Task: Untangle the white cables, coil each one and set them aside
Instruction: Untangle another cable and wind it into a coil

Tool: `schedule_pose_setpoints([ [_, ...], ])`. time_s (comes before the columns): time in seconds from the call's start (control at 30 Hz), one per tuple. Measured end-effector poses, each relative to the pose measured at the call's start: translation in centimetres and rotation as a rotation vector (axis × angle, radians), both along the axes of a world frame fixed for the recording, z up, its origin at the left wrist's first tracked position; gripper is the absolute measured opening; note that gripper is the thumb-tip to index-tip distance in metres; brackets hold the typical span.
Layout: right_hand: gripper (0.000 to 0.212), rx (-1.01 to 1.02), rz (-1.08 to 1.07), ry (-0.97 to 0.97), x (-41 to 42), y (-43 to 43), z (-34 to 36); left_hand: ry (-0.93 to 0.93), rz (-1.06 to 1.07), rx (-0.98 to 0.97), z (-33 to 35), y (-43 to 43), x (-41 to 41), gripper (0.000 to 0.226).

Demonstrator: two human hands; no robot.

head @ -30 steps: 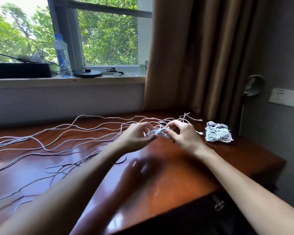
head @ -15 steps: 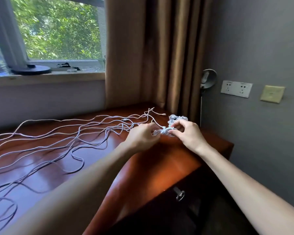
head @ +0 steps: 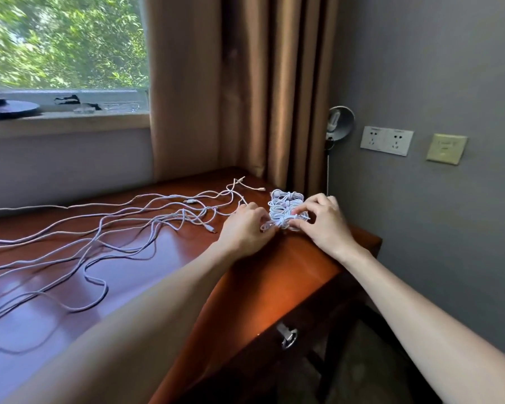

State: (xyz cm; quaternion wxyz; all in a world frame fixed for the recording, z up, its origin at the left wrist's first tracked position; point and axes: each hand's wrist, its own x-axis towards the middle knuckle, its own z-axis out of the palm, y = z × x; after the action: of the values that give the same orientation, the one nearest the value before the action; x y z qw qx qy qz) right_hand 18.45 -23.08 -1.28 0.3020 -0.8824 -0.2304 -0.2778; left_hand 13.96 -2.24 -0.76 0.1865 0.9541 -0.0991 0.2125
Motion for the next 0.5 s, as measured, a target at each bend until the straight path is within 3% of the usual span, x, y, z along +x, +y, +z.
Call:
schedule_pose_setpoints([
  [0.5,0.027,-0.005,0.074,-0.013,0.02,0.27,-0.67,-0.006,0.035,0.051,-0.34,0.38,-0.38,0.041],
])
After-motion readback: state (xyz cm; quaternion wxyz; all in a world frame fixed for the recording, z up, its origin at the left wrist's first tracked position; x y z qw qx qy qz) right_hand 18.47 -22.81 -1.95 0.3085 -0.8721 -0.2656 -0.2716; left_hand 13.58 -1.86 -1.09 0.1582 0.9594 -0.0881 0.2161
